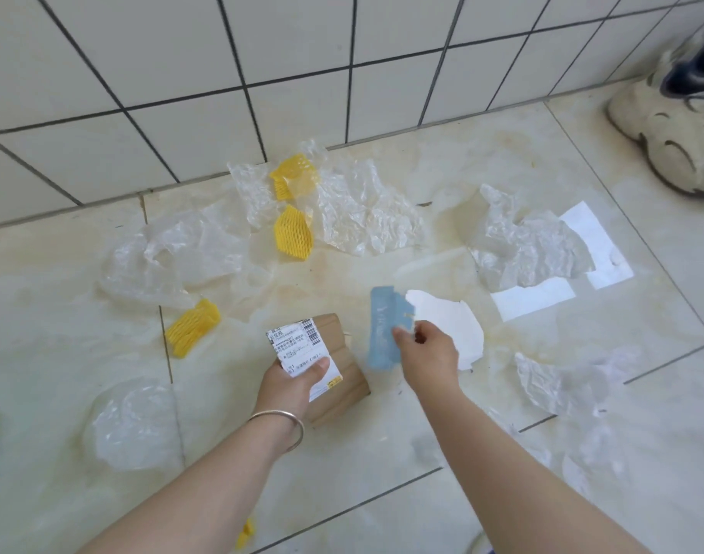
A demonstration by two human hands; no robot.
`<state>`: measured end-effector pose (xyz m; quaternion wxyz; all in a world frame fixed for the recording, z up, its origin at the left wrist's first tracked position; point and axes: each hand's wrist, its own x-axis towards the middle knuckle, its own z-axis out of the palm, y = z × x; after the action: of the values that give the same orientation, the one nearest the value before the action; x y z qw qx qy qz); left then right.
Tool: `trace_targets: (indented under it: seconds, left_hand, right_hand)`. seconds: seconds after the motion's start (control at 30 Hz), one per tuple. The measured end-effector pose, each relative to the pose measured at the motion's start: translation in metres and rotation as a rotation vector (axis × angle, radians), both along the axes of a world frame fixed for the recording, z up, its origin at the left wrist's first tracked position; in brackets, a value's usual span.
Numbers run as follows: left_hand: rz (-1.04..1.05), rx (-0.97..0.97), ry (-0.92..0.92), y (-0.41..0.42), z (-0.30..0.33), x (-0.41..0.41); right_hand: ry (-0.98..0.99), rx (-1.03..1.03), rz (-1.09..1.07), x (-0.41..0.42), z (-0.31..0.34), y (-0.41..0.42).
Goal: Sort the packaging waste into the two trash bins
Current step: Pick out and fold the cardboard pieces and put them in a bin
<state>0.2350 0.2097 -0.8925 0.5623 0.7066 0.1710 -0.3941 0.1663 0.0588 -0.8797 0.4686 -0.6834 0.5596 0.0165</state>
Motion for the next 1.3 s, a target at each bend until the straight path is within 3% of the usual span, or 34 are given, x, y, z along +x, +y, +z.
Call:
trace_targets:
  seconds: [0.13,0.23,0.4,0.6,0.87,1.0,1.3]
  left_hand:
    - [-0.024,-0.112,0.130,-0.044,-0.002,-0.007]
    - [-0.077,-0.154,0.192,-0.072,-0.005,-0.011]
    - [-0.092,-0.128,0.192,-0.105,-0.015,-0.011]
    - [-0.099,-0.034,0.047,-0.122,-0.021,-0.004]
    - [0.021,-0.143,0.185,-0.085,0.002,0.021]
    - [0.061,-0.142,0.145,-0.041,0.039,0.038]
    - [0.194,-0.164,-0.252,0.111,0.155,0.058]
  right_hand:
    - [0.132,-0.101,-0.091,-0.021,-0.011,-0.053]
    - [0.270,-0.138,-0.032,-0.029,-0.023,-0.072]
    - [0.321,-0.180,0.023,-0.027,-0.037,-0.072]
    - [0.140,-0.041,-0.089,-0.028,-0.044,-0.072]
    - [-0.173,0.484,-0.230,0.000,-0.029,-0.049]
    - [-0.235,0.663,-0.083,0.026,0.007,-0.019]
    - [-0.333,0.558,0.345,0.093,0.136,0.118]
